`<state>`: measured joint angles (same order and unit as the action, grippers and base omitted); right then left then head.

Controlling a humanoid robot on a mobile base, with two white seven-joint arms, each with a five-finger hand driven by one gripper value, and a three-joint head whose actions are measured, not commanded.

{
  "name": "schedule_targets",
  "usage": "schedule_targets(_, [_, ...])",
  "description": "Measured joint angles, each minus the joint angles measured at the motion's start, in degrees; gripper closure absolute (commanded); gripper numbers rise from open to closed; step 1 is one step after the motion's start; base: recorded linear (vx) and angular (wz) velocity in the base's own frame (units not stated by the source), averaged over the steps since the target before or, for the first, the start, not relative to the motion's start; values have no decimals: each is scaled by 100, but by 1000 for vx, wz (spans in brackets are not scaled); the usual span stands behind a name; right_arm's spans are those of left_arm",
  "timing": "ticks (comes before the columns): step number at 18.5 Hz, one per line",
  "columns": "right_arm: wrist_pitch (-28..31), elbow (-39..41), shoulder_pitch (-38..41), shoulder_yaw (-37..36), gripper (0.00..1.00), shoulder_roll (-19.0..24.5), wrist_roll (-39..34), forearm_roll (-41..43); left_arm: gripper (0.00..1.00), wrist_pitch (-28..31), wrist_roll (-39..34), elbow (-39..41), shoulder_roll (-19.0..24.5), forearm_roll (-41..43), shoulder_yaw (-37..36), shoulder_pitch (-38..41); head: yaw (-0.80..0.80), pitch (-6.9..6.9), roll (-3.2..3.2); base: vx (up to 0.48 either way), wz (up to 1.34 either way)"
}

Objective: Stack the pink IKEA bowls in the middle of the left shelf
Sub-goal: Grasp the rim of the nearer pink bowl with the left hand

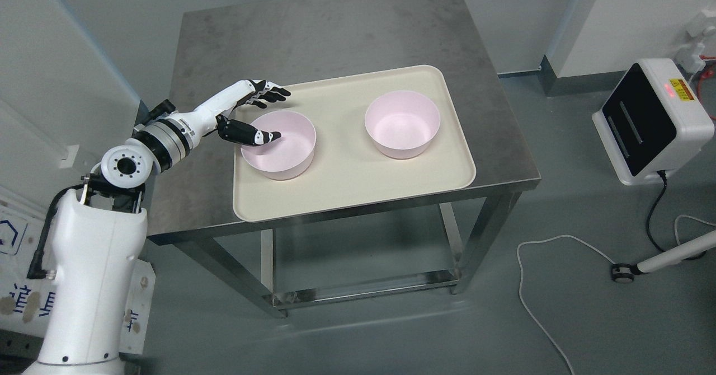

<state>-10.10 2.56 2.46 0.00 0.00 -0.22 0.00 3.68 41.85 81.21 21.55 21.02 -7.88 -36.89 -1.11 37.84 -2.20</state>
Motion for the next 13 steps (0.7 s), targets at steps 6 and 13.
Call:
schedule_targets(6, [0, 0, 0, 0, 0, 0, 0, 0, 58, -340, 0, -77, -14, 234, -134, -80, 0, 0, 0, 0, 0])
schedule_targets(13, [-1, 0, 0, 0, 0, 0, 0, 0, 80, -489, 0, -125, -30, 414, -241, -85, 0, 0, 0, 0, 0])
